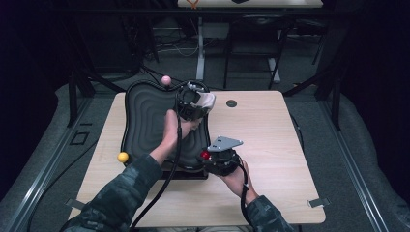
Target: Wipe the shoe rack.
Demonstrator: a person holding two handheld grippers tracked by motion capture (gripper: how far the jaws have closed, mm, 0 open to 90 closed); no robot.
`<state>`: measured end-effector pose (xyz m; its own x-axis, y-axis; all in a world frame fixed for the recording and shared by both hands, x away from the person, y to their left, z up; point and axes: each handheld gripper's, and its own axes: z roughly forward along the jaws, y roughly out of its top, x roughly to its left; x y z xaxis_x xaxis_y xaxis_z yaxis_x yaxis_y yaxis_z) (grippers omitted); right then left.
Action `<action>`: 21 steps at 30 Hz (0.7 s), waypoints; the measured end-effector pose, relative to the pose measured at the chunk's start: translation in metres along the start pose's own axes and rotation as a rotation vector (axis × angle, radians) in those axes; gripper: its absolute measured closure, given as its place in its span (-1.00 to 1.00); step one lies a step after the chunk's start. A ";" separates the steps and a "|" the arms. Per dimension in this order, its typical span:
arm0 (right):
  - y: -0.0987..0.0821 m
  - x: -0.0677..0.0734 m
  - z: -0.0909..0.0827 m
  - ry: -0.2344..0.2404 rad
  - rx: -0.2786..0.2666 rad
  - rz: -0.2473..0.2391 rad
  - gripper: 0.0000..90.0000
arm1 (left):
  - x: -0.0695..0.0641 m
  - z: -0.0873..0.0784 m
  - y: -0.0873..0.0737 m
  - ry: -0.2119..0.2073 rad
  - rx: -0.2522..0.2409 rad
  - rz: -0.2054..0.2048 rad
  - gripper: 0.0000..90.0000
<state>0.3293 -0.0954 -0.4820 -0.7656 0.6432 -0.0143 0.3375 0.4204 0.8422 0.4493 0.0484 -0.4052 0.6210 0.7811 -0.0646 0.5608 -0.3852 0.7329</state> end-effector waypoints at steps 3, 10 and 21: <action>0.000 0.000 0.001 0.001 -0.011 0.001 0.32 | -0.004 -0.003 -0.006 -0.018 -0.004 0.002 0.82; -0.001 0.000 0.001 0.006 -0.013 0.005 0.32 | -0.019 -0.005 -0.022 -0.076 0.005 0.034 0.83; 0.001 -0.003 -0.009 -0.014 -0.020 0.034 0.18 | -0.027 -0.008 -0.043 -0.129 0.006 0.040 0.83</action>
<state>0.3274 -0.1025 -0.4763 -0.7460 0.6660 0.0065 0.3516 0.3855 0.8531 0.4044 0.0480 -0.4299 0.7080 0.6956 -0.1217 0.5367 -0.4181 0.7329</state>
